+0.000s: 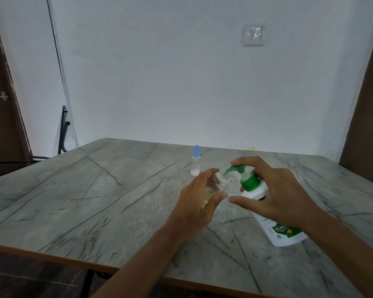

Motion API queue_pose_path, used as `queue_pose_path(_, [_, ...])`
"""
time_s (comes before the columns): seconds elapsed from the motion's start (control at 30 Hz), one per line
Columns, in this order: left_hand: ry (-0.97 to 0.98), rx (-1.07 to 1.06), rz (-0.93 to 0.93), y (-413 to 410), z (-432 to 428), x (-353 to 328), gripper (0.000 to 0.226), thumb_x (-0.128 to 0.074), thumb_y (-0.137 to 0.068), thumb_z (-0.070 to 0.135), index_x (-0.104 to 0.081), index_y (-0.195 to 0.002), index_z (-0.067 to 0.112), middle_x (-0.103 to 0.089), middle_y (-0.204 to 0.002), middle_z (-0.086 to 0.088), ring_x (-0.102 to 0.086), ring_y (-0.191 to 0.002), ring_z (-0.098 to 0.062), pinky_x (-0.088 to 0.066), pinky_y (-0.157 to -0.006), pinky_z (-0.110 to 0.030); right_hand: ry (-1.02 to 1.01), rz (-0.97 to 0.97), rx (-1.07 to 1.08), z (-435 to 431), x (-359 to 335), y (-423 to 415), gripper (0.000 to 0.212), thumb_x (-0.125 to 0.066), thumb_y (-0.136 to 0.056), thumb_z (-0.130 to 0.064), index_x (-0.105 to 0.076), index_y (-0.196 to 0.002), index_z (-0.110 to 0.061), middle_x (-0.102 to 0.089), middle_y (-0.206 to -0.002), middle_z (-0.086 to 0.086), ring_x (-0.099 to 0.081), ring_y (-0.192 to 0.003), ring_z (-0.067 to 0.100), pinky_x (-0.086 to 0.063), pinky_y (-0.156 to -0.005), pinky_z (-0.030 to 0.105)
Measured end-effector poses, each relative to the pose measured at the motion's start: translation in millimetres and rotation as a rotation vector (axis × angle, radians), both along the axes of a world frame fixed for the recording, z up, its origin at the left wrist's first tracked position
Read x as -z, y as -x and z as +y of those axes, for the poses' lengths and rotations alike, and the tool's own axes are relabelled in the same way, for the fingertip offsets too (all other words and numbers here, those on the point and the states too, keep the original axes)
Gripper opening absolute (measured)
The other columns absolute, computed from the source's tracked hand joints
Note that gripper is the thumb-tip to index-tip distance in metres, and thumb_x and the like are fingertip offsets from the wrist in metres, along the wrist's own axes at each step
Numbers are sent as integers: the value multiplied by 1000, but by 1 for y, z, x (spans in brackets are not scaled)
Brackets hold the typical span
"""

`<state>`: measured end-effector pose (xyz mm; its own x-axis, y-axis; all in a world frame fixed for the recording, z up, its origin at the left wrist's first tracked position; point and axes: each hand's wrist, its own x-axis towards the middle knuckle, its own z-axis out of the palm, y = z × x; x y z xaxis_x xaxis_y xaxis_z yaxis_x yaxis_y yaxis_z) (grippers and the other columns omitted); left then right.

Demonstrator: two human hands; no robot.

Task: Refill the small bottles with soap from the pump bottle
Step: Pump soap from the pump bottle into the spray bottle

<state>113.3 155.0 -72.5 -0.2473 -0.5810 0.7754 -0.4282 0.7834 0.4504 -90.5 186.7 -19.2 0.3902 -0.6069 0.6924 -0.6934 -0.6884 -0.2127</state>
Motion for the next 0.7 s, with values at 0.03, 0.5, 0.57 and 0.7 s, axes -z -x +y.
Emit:
queue_pose_path(0.03, [5,-3,2,0,0,0,49,-58,-91,37,-47,-133,15,-57,-115,12,-53,-100,14,-41,-86,-3,6,-14,-8,0,0,0,65,-77,-68,-59,-44,-123,-50,-70,-81,-20,-68,-72,-1,-54,-65,18])
queue_pose_path(0.5, [45,-24,-3,-2,-5,3,50,-58,-91,40,-48,-134,17,-63,-121,3,-58,-104,-2,-44,-86,-5,-21,19,58,-5,4,1,68,-78,-68,-59,-43,-125,-49,-71,-84,-11,-67,-70,3,-56,-64,22])
queue_pose_path(0.57, [39,-28,-8,-2,-4,2,50,-59,-91,39,-48,-134,16,-63,-121,1,-58,-104,-3,-44,-86,-5,-10,32,54,-4,5,2,69,-77,-70,-60,-41,-128,-48,-71,-83,-11,-66,-68,3,-56,-64,23])
queue_pose_path(0.7, [5,-29,10,-1,1,1,48,-63,-92,31,-49,-134,14,-63,-121,0,-56,-104,-2,-41,-87,-2,-12,41,51,-2,5,0,70,-75,-72,-62,-37,-131,-52,-72,-87,-12,-66,-69,3,-57,-65,25])
